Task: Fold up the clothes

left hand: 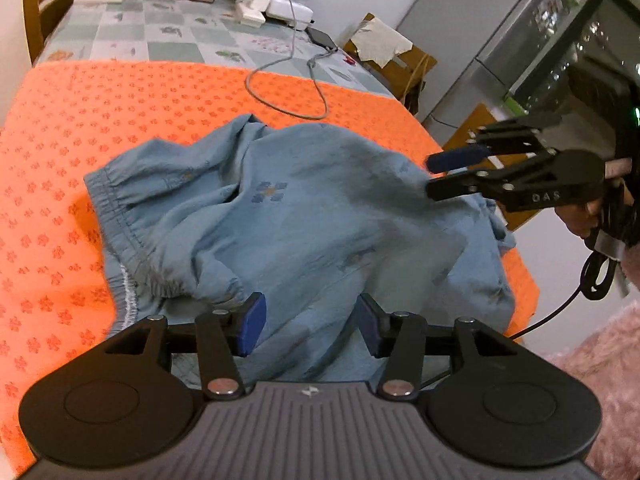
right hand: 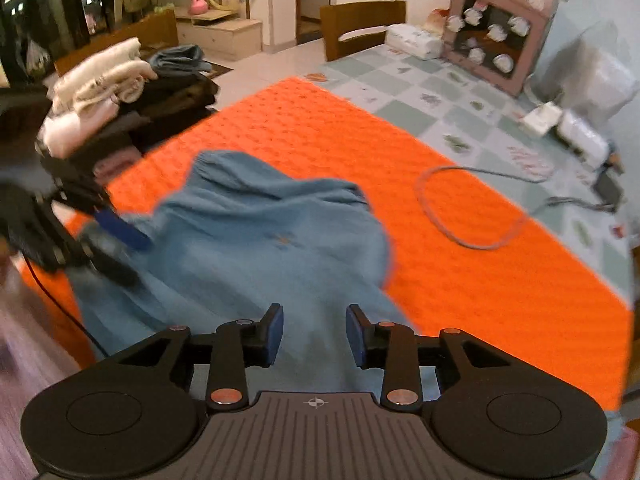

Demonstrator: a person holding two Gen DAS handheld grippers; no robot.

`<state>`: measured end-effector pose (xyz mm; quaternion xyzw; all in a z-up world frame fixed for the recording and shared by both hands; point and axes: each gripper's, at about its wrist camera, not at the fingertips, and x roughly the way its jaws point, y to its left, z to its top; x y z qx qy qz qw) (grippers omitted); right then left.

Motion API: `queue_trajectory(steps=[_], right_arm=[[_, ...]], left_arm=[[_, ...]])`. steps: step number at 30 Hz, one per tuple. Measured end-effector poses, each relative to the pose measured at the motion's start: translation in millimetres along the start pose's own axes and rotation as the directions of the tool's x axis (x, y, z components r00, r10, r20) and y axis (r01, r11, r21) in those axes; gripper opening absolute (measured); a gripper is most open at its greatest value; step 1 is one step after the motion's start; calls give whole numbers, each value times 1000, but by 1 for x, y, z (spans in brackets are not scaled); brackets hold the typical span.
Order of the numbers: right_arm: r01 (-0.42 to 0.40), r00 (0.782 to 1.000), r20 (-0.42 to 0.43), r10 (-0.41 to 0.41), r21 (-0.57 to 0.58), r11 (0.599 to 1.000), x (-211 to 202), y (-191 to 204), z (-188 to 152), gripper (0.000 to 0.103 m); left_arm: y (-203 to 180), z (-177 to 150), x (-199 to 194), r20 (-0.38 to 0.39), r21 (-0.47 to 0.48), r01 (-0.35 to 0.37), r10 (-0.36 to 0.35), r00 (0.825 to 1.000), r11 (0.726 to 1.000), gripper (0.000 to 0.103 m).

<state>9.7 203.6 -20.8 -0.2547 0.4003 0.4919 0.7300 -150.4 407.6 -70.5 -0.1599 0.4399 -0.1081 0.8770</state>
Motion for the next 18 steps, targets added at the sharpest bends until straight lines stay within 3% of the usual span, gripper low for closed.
queue_trajectory(steps=[7,12,14,18], right_arm=[[-108,994,-22,111,98,989,42,30,23,35],[-212,974,-52,222,149,966,69,58,44,36],[-231,969,-63,239,115,966,78,75,53,37],[-194,971,-129,201,63,979,106,98,62,33]], left_arm=[[9,-14,-30,15,10,-167,167,986,986,56],[30,-27,-55,30,-41,-220,222,975,975,56],[37,-31,-62,34,-49,-235,237,971,971,56],[48,-34,-74,57,-56,-238,241,969,970,56]])
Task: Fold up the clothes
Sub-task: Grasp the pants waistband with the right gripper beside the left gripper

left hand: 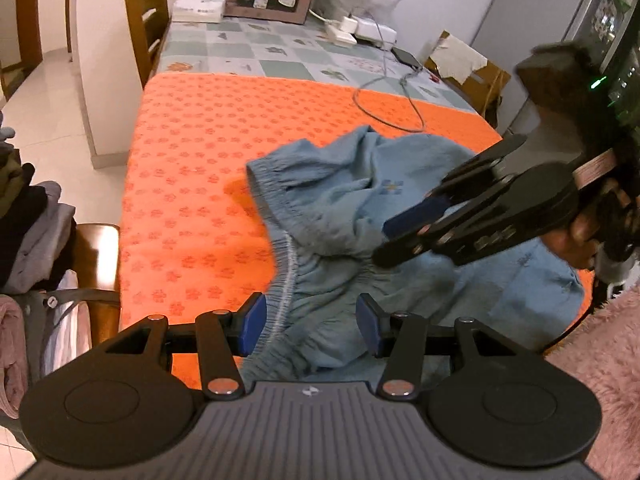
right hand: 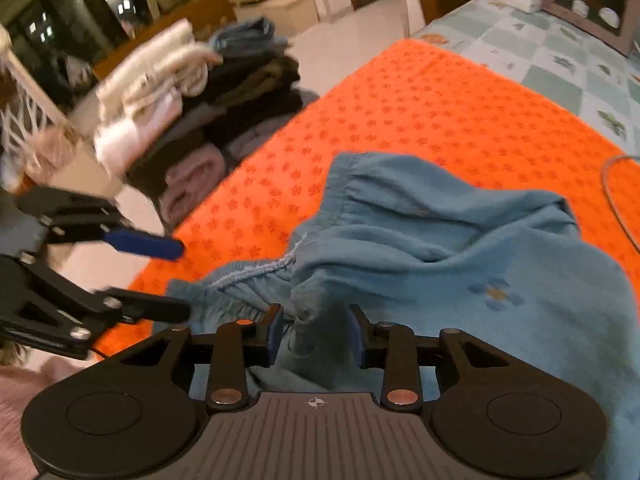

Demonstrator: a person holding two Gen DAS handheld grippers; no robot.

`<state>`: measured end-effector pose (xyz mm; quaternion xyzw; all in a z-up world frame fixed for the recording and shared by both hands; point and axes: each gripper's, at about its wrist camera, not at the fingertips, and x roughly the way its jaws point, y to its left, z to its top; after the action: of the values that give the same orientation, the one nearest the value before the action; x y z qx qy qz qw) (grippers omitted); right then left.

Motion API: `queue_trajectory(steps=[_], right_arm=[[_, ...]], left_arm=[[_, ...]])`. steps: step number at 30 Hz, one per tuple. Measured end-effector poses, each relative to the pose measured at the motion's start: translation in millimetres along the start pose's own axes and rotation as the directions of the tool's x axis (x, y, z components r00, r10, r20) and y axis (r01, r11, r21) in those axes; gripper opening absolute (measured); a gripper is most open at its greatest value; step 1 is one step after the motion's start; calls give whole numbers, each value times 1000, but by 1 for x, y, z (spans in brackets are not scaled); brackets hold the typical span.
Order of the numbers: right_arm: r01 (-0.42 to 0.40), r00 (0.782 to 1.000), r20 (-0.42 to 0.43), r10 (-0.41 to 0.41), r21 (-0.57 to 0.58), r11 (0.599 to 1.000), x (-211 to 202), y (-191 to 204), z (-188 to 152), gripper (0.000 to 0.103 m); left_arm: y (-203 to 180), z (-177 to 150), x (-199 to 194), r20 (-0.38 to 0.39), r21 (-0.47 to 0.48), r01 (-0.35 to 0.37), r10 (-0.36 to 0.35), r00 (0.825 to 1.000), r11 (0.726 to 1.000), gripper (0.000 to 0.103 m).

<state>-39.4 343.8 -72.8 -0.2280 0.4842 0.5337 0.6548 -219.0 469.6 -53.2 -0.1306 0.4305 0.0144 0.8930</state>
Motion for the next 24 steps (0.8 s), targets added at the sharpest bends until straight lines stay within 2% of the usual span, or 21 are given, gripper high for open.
queue_trajectory(steps=[1,2,3,7,10,13,16,19,22,24], right_arm=[[15,1000,-11,-15,-2,1000,6,1,1,17],[12,1000,-14,-12,10,1000,8,-1,1,7],[6,1000,-15,-6,25,1000,9,-3,1,4],[-129,990,67,120,143,981,-15,-25,-3,3],[-232,965,165,205,163,959,-44,-38,-10,3],[-321,925,261,275,151,935,-69,-47,-16,3],[-376,895,306,325,125,918,-86,-53,-21,3],[-397,880,314,357,69,915,-98,-53,-21,3],[-436,854,338,395,50,899,-106,-55,-21,3],[-453,840,349,415,32,891,-112,-57,-22,3]], left_arm=[[1,0,-2,7,0,6,-6,1000,1000,56],[2,1,-3,19,3,22,-22,1000,1000,56],[3,2,-4,31,7,39,-39,999,999,56],[10,10,-5,80,4,148,-148,986,989,56],[12,21,0,80,-4,244,-243,967,970,56],[9,33,5,81,0,343,-342,936,939,56],[5,47,8,85,19,422,-422,903,907,56],[1,60,15,67,47,491,-493,867,870,57],[-4,67,25,15,73,563,-566,824,823,57],[-6,68,31,-13,79,592,-593,805,802,57]])
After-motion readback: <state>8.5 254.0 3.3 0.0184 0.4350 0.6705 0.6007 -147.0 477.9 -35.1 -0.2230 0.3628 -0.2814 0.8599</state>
